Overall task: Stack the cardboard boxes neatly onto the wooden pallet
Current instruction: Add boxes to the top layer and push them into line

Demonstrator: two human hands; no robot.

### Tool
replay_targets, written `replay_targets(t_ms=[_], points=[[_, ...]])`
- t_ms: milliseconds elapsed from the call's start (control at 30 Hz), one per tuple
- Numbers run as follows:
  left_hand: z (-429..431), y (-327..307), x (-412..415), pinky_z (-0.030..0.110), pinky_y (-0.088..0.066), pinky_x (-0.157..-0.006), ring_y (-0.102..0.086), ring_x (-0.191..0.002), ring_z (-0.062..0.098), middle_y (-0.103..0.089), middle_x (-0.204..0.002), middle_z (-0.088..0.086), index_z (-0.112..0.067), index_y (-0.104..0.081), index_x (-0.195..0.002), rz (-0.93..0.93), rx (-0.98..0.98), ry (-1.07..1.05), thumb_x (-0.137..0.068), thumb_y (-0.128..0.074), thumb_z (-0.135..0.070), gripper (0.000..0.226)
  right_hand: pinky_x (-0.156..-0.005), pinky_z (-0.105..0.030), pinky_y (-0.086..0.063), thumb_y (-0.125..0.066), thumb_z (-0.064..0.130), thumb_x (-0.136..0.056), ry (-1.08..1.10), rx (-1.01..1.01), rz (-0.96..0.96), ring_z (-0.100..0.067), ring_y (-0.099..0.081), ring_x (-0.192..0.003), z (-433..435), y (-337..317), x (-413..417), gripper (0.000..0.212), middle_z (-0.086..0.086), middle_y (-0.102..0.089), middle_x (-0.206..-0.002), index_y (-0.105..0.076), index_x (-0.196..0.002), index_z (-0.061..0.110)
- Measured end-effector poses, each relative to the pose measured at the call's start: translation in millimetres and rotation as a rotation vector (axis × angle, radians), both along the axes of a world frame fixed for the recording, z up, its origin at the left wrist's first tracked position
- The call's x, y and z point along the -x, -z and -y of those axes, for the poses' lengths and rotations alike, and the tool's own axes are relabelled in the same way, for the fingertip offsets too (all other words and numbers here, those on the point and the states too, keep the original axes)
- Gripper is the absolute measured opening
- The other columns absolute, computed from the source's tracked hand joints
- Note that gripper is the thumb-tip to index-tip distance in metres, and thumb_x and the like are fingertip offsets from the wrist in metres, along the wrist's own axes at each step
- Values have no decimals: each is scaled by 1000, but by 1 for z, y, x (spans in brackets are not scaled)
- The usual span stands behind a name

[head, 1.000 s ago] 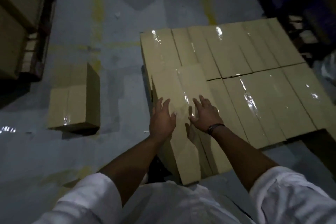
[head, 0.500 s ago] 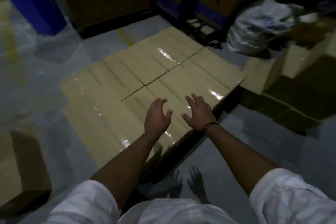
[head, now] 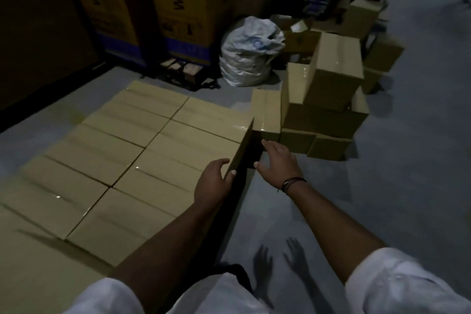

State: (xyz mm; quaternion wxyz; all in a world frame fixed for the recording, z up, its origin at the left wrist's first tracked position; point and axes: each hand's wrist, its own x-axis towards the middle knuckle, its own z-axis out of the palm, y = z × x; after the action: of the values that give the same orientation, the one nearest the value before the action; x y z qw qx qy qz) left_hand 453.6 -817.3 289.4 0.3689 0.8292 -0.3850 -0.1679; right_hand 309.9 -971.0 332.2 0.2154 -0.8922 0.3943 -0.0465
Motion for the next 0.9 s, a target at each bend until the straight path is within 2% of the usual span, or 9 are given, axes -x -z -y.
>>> replay_targets(t_ms=[333,533,700,833,900], points=[[192,28,-83,37,-56,-86,-66,-106,17,-66,-130,-1,-24,-60,-135,-117,-47,98,-96,-62,-45,45,-116,-43,-29,-60,49,-93,135,-92,-56,-27,-31,-144,180,30,-50,74,-5,-34,-158,-29,-156,23],[320,17,-139,40,-56,-91,-67,-107,19,-66,-132,2,-21,-60,-135,-66,-79,225,-96,-63,-41,44,-116,-41,-29,-60,45,-95,244,-109,-34,-26,-34,-142,287,23,-79,71,-7,-38,-156,-30,-155,22],[432,-7,-149,38,-57,-90,-69,-99,13,-66,-132,-2,-24,-60,-136,-98,-45,262,-95,-64,-42,44,-116,-44,-32,-63,43,-93,361,-139,33,-26,-34,-142,378,21,-85,74,-5,-38,-157,-31,-156,22],[521,-3,-142,34,-56,-87,-69,-95,10,-67,-130,-5,-26,-62,-132,-89,-48,307,-95,-64,-44,41,-116,-45,-32,-63,43,-94,430,-158,67,-26,-32,-143,467,31,-80,72,-5,-36,-157,-31,-155,23],[574,2,-135,36,-57,-89,-69,-93,8,-67,-129,-5,-26,-63,-131,-94,-53,306,-96,-63,-45,40,-117,-47,-31,-62,45,-94,427,-160,76,-26,-31,-144,521,38,-73,73,-5,-34,-159,-29,-156,24]])
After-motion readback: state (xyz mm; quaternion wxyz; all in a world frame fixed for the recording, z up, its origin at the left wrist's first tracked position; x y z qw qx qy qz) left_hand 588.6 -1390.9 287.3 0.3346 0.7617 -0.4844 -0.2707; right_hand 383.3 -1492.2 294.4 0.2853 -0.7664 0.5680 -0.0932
